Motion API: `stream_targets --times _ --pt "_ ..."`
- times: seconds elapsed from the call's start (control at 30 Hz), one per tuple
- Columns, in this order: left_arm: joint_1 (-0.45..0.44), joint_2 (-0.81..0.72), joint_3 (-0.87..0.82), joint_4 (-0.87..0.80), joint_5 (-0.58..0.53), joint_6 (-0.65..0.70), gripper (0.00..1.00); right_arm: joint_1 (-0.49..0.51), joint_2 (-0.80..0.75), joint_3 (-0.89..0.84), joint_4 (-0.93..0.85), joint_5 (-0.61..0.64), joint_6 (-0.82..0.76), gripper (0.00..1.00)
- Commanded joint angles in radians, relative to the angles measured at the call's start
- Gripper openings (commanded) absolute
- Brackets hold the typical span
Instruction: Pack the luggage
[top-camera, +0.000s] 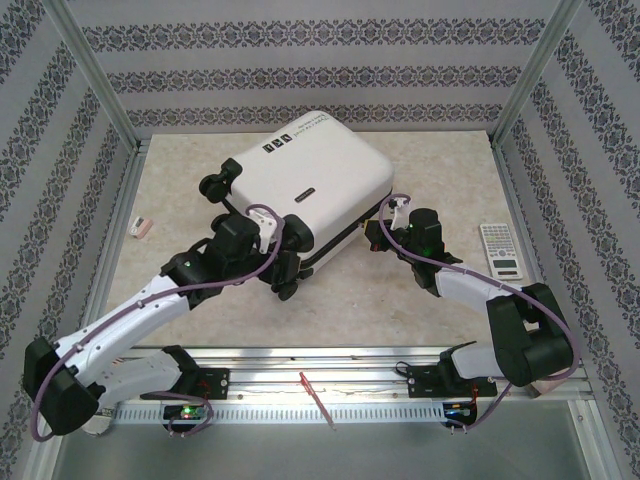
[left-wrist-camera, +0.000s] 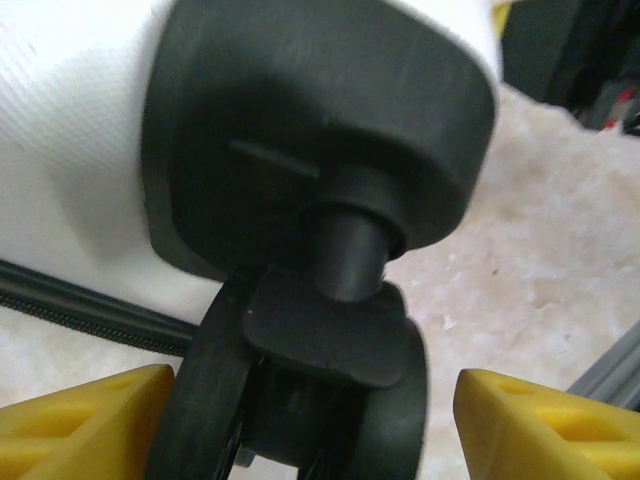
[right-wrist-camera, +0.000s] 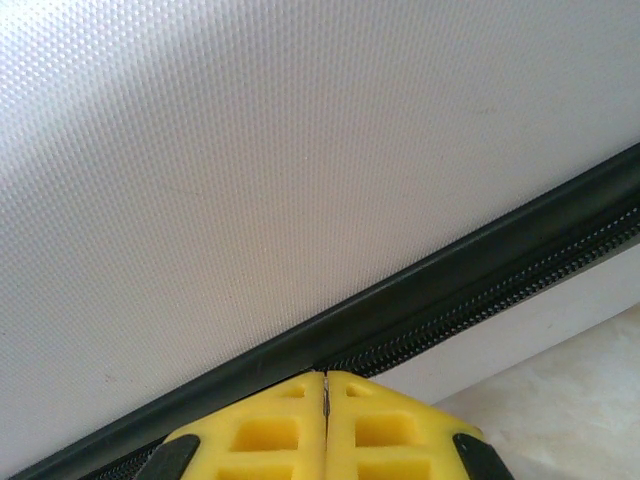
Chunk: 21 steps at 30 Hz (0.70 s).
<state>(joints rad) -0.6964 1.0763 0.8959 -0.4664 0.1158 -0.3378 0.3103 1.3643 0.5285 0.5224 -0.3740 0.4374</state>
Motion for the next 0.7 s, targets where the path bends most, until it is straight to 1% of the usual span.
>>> stream_targets --times 0.0,0.1,0.2,0.27,0.37,0.4,0.5,0.67 --pt "-0.03 0.018 0.062 -0.056 -0.081 0.046 0.73 0.006 0.009 0.027 -0.013 -0.015 -0.021 0.0" --pt "-0.044 0.046 0.074 -0.062 -0.099 0.057 0.73 0.006 0.008 0.025 -0.014 -0.012 -0.022 0.0" --pt "-0.052 0.072 0.078 -0.054 -0.116 0.068 0.67 0.005 0.013 0.031 -0.017 -0.005 -0.029 0.0" --pt "-0.055 0.088 0.078 -0.044 -0.125 0.084 0.59 0.002 0.025 0.044 -0.025 0.002 -0.044 0.0" --pt "-0.057 0.101 0.073 -0.038 -0.156 0.111 0.33 -0.009 0.05 0.064 -0.053 0.045 -0.085 0.0" --pt "-0.057 0.098 0.066 -0.034 -0.163 0.12 0.28 -0.025 0.063 0.069 -0.05 0.048 -0.088 0.0" --pt "-0.057 0.075 0.044 -0.021 -0.163 0.149 0.19 -0.08 0.089 0.077 -0.028 0.074 -0.086 0.0" --pt "-0.055 0.031 0.018 -0.011 -0.157 0.192 0.13 -0.162 0.132 0.138 -0.032 0.112 -0.104 0.0"
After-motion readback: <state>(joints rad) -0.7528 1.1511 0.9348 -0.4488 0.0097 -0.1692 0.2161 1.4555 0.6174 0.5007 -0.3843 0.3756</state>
